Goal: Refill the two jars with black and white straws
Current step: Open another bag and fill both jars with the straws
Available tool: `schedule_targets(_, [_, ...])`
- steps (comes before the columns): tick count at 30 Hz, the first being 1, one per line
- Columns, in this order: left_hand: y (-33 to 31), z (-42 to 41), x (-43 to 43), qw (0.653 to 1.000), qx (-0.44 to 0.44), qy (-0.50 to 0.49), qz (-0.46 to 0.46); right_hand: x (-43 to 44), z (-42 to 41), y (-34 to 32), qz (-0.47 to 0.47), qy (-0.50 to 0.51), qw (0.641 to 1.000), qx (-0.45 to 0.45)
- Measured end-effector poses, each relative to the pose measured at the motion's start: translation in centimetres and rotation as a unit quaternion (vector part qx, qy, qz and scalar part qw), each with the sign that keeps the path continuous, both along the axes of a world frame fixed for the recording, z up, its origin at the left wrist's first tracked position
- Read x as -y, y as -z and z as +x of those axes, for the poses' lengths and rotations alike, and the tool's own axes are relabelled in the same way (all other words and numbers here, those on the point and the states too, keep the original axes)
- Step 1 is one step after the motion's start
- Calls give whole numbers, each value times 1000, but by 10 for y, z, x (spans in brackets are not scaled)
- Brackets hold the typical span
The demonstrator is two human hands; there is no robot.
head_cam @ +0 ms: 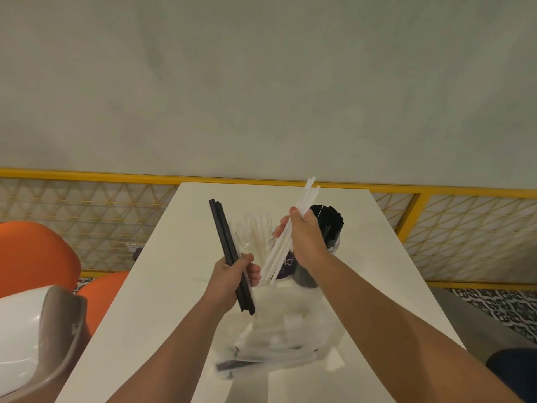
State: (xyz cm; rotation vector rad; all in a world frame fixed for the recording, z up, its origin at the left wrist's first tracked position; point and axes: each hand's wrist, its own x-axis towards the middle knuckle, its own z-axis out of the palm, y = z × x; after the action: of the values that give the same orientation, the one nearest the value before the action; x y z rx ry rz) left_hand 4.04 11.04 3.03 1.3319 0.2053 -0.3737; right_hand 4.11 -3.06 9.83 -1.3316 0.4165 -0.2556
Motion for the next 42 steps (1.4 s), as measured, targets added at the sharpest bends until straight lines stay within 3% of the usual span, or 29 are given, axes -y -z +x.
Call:
schedule_targets(5, [-1,2,-7,999,-8,-12,-30,-6,26,-14,9,10,1000,22])
schedule_targets(14, [-7,3,-14,998,14,39,-47,-9,61,-7,-107,55,986,116])
schedule_targets(19, [-7,5,-14,998,23,49,-36,-15,57,22,-206,-26,977,48])
schedule_targets(23, [-8,5,-13,997,31,57,-33,-14,58,42,-329,-104,938,-32])
schedule_targets(25, [-8,4,-13,997,32,61,-34,-12,57,44,-338,-119,933,-37])
schedule_targets(30, [-12,2,-12,996,38,75,-28,-10,52,37,-338,-43,936,92])
schedule_targets(32, [-13,0,-10,995,41,87,-22,-11,51,35,-384,-18,914,133])
schedule_targets(35, [-17,-1,-8,994,42,101,-24,-8,52,39,-501,-45,853,141])
schedule_targets(39, [-20,-1,-7,992,52,116,-18,-2,50,50,-604,-193,773,5])
schedule_targets(42, [-23,-2,-5,990,54,126,-15,0,45,47,-581,-201,789,10])
